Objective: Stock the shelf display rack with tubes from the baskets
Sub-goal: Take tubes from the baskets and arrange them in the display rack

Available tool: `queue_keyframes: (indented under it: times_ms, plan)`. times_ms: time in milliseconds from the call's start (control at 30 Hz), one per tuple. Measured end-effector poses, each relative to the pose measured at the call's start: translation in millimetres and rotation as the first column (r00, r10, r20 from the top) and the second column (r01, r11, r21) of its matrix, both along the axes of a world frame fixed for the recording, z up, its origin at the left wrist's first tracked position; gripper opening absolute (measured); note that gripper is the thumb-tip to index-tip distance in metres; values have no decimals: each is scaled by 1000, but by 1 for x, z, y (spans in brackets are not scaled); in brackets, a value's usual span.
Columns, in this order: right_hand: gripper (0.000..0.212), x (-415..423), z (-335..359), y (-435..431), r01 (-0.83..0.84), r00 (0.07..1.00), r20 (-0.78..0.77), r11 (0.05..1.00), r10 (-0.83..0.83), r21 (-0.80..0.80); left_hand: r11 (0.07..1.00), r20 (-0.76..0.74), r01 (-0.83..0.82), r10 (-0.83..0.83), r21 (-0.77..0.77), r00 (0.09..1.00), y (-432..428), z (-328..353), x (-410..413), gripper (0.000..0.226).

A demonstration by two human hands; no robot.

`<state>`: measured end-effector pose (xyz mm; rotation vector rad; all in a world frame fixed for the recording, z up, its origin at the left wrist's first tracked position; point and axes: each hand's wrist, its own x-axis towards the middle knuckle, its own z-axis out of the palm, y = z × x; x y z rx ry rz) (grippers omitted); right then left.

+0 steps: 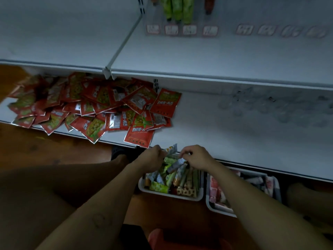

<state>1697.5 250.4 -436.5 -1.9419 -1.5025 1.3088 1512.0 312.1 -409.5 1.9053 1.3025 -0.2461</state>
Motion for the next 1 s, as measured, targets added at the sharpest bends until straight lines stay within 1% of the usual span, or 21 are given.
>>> queue_keyframes:
  times_ms: [33,100,167,200,267,333,433,500,567,700,767,800,900,933,1000]
  plan:
    - [19,3,12,-2,-16,1000,-14,1000,16,4,1000,17,13,-13,1,1000,0,8,1,25]
    - [14,9,33,-7,-51,996,-71,999,50,-15,999,20,40,-41,35,999,0,26,3,24]
    - [26,14,49,-11,-99,991,-88,995,98,1,994,13,43,-44,97,999,1,45,5,24]
    - [28,16,57,-13,-84,994,-71,996,87,37,992,18,35,-37,120,999,1,53,4,24]
    - [19,19,74,-16,46,996,-83,990,-35,131,993,70,25,-34,114,997,0,71,3,28]
    - [18,21,95,-18,149,987,-83,972,-136,184,992,147,41,-59,119,987,-3,93,0,28]
    - [25,22,132,-15,154,988,-53,949,-145,275,977,208,90,-130,195,969,-5,129,4,10]
    - [15,22,158,-10,162,987,-70,916,-146,366,950,215,92,-161,297,963,-6,156,12,5]
    - [10,21,187,-5,155,988,-71,886,-138,437,924,281,38,-155,380,947,-5,183,20,11]
    - [12,24,245,9,188,981,-73,809,-178,557,867,443,-107,-139,486,886,8,223,27,23]
    - [9,24,270,19,194,980,-77,786,-184,588,854,524,-184,-117,487,844,19,237,27,22]
    - [8,23,282,25,181,982,-66,780,-177,599,853,579,-224,-109,472,808,26,243,27,19]
    - [13,19,313,48,110,985,30,764,-167,636,839,699,-324,-91,438,710,45,263,23,13]
    - [15,18,321,58,87,984,64,759,-167,645,834,721,-353,-74,424,689,52,268,21,14]
    - [15,16,337,80,51,980,110,747,-165,663,805,727,-396,-63,442,683,69,280,16,18]
